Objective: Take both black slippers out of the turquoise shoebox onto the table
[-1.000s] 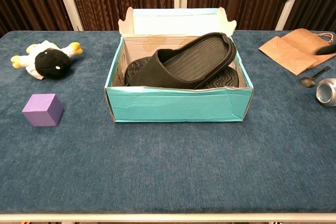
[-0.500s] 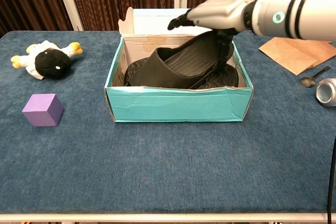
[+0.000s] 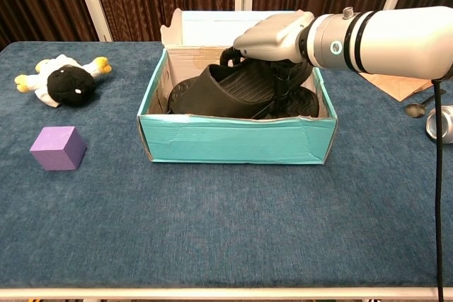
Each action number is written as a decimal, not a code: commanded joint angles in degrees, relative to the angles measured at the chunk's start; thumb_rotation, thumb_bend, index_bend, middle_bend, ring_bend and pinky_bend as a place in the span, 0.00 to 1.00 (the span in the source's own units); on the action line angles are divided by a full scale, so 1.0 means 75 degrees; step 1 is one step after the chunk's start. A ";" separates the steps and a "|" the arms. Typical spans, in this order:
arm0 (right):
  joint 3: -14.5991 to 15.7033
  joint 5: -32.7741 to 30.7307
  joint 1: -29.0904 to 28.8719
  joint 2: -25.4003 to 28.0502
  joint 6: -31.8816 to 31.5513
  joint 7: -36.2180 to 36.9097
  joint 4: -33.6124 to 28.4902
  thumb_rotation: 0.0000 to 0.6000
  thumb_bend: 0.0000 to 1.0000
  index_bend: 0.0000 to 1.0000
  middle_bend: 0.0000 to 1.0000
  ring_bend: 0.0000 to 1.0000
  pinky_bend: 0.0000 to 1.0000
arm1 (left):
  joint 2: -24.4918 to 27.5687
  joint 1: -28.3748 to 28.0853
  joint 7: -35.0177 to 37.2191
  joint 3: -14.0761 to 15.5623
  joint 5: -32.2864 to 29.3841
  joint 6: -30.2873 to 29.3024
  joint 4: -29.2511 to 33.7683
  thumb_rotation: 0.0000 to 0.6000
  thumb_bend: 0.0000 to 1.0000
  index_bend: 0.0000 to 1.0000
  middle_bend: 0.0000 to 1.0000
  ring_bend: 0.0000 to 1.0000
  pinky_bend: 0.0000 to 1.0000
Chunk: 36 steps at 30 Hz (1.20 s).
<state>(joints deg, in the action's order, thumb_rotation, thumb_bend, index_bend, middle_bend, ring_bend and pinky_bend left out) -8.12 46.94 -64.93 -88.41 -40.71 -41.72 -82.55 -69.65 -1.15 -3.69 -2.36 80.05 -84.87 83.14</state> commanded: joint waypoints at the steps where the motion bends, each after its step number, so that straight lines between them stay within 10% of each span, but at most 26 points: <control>1: -0.0156 0.0346 0.0080 -0.0010 -0.0232 0.0516 -0.0015 1.00 0.21 0.50 0.38 0.32 0.54 | 0.0011 -0.0006 -0.0010 -0.0008 0.0010 -0.0003 0.0028 1.00 0.00 0.21 0.17 0.05 0.05; 12: -0.0686 0.1665 0.1016 0.1221 -0.1163 0.2718 -0.0990 1.00 0.21 0.54 0.41 0.34 0.55 | 0.0036 -0.0059 -0.0059 -0.0052 -0.0019 0.0086 0.0063 1.00 0.00 0.21 0.17 0.05 0.05; 19: -0.0342 0.2340 0.2394 0.2757 -0.1979 0.4149 -0.1566 1.00 0.21 0.54 0.41 0.33 0.55 | 0.0009 -0.0122 0.0043 -0.0049 0.0105 0.0107 -0.0009 1.00 0.00 0.21 0.17 0.05 0.05; 28: 0.0357 0.2618 0.4002 0.4132 -0.2020 0.6281 -0.0794 1.00 0.21 0.54 0.40 0.33 0.53 | 0.0076 -0.0165 -0.0032 -0.0002 0.0290 0.0067 0.0270 1.00 0.00 0.21 0.17 0.05 0.05; 36: 0.0385 0.2403 0.3946 0.3497 -0.1103 0.6527 0.0549 1.00 0.21 0.50 0.38 0.31 0.49 | 0.0150 -0.0178 -0.0149 0.0059 0.0439 0.0016 0.0547 1.00 0.00 0.21 0.17 0.05 0.05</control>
<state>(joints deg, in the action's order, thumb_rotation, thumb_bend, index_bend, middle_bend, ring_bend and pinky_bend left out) -5.25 65.76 -34.78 -59.92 -51.53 6.85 -81.43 -68.57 -2.50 -4.75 -1.96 83.30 -84.71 87.20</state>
